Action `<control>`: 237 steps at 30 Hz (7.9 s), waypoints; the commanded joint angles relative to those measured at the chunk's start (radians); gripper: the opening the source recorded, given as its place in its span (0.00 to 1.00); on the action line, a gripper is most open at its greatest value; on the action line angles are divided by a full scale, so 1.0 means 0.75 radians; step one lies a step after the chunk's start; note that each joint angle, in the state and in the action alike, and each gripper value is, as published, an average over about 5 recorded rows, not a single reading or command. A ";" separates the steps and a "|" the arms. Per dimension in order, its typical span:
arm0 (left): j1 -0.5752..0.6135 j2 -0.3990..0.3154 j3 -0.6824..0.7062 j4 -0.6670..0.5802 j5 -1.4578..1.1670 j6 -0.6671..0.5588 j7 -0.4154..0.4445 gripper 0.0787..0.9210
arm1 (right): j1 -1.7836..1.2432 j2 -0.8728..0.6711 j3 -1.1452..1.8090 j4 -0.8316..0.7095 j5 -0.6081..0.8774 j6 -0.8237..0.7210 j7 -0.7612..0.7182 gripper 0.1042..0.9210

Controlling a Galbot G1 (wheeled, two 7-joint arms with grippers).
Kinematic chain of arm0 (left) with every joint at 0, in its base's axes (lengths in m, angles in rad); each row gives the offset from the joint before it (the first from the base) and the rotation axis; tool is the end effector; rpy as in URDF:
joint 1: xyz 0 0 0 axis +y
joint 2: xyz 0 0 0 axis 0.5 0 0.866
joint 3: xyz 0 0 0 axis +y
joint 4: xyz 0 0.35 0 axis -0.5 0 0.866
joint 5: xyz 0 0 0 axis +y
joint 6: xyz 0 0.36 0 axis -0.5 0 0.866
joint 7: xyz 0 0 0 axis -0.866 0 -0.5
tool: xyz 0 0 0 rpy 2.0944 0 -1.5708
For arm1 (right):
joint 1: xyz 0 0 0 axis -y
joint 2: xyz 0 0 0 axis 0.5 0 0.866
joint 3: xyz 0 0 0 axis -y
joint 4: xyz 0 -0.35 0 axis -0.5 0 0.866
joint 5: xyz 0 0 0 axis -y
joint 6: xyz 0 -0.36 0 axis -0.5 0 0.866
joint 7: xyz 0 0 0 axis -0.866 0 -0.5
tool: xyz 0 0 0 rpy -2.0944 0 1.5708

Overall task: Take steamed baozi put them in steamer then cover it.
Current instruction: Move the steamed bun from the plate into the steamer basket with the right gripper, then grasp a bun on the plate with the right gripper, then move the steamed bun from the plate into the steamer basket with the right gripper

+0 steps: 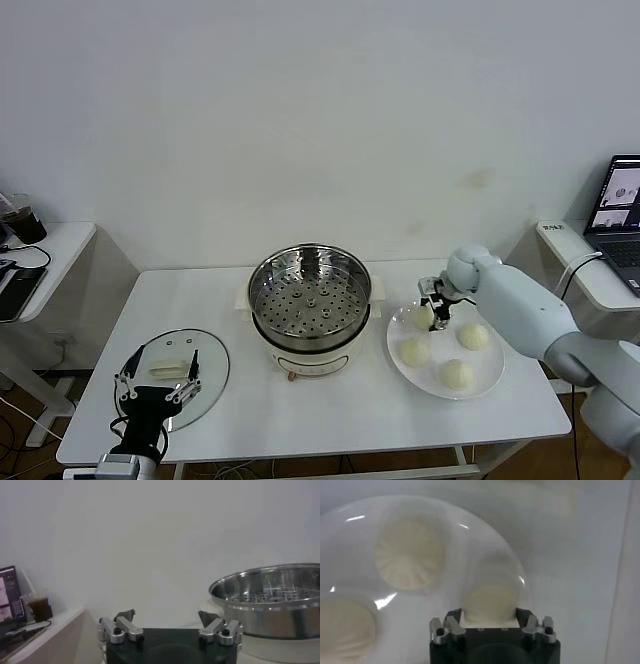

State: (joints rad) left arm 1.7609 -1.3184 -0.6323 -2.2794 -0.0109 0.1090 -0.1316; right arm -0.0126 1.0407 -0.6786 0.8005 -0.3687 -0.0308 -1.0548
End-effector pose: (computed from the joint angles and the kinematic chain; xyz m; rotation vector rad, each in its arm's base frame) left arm 0.1369 0.0576 -0.2570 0.0944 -3.0312 -0.3982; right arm 0.5978 -0.0958 -0.2470 1.2523 -1.3216 1.5310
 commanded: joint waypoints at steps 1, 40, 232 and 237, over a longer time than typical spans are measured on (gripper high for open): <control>0.001 0.000 0.001 -0.003 0.000 0.001 0.000 0.88 | 0.002 0.015 -0.005 -0.016 -0.009 -0.001 -0.009 0.65; -0.009 -0.003 0.003 -0.018 0.002 0.018 0.002 0.88 | 0.906 0.100 -0.636 0.605 0.798 -0.138 -0.069 0.64; -0.064 0.084 -0.062 -0.017 0.000 0.062 0.028 0.88 | 0.610 0.568 -0.592 0.349 0.998 -0.772 0.177 0.69; -0.060 0.075 -0.062 -0.025 0.001 0.061 0.028 0.88 | 0.547 0.623 -0.591 0.271 0.969 -0.789 0.188 0.69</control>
State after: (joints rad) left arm 1.7163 -1.2627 -0.6744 -2.2983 -0.0105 0.1557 -0.1105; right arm 0.4512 1.3774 -1.1199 1.1120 0.3400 -0.5943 -0.9360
